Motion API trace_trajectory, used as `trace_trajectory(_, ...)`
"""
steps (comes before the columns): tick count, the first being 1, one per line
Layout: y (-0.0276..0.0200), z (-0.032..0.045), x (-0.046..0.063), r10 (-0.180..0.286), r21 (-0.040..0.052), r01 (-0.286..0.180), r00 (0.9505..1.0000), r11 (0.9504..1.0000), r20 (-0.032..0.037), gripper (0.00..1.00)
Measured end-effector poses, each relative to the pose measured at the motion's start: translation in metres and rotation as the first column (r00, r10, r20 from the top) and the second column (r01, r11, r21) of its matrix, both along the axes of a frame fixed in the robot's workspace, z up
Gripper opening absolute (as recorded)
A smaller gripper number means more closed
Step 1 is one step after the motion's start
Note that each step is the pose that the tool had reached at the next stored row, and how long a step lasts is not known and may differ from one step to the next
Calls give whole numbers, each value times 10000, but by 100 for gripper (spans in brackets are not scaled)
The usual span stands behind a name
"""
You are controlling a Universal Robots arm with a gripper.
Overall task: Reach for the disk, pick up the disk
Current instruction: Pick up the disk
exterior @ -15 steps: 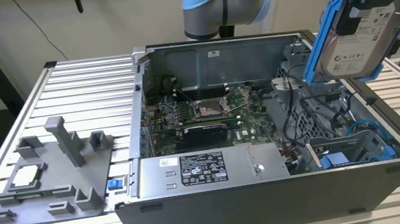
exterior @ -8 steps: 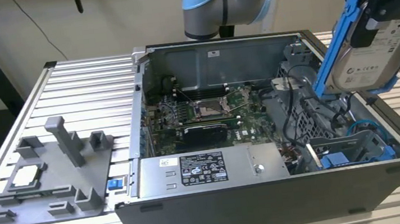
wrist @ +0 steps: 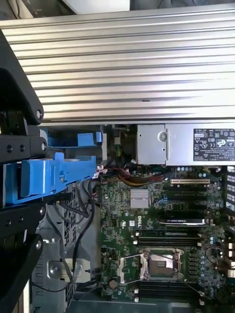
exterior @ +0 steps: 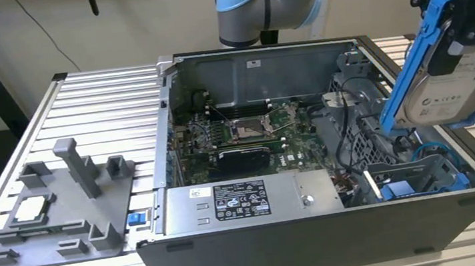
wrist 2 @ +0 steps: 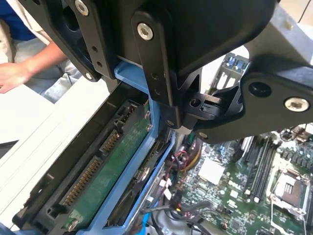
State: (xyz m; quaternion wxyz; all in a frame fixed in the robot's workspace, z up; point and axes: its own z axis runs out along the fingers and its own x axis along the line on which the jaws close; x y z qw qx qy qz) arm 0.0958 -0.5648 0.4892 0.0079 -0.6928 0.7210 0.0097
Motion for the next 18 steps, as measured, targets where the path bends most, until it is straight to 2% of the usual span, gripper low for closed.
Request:
trace_trajectory(5,-65,-55,-3,2,0,-2,10000,10000,0,0)
trace_trajectory(11,-73,-65,-4,1,2,-1,10000,10000,0,0)
trace_trajectory(18,-95,-182,-3,2,0,-2,10000,10000,0,0)
